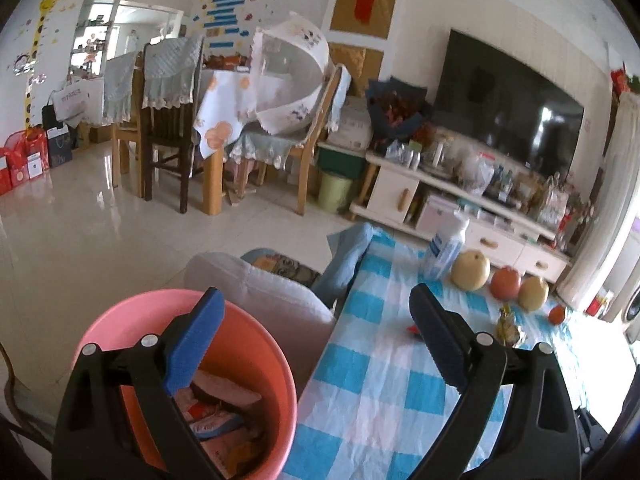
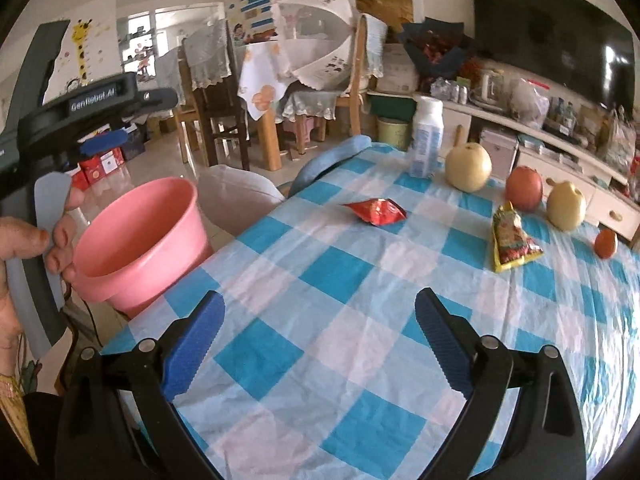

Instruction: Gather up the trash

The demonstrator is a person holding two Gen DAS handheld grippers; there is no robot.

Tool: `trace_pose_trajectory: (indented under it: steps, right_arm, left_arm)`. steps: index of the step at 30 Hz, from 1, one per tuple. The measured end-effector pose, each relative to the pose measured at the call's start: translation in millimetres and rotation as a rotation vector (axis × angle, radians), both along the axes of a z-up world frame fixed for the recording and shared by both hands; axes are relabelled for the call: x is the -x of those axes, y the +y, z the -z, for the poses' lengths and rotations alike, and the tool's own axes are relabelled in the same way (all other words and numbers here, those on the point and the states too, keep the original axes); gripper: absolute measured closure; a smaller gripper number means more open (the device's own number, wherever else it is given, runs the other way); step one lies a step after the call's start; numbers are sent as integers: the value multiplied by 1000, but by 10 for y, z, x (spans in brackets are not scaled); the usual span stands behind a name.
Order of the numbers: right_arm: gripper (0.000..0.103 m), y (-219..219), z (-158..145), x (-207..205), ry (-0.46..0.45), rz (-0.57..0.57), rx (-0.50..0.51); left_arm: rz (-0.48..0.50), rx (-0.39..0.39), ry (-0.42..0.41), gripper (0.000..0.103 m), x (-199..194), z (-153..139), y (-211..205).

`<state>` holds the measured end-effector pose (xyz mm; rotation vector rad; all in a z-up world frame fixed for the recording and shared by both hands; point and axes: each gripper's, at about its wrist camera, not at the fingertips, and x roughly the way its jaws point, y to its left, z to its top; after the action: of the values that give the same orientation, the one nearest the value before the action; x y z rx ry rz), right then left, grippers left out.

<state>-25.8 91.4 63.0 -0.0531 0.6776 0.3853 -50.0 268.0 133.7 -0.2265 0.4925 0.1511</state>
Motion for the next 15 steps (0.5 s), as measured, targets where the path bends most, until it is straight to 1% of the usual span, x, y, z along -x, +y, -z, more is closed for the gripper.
trace_pose_trajectory:
  steps: [4, 10, 15]
  right_arm:
    - [8, -145, 11, -13, 9, 18, -11]
    - [8, -348, 28, -17, 17, 42, -13]
    - [8, -528, 27, -28, 25, 63, -28]
  left_arm:
    - [38, -25, 31, 9, -60, 48, -145]
    - [87, -37, 41, 9, -113, 81, -372]
    - [124, -66, 57, 9, -172, 123, -576]
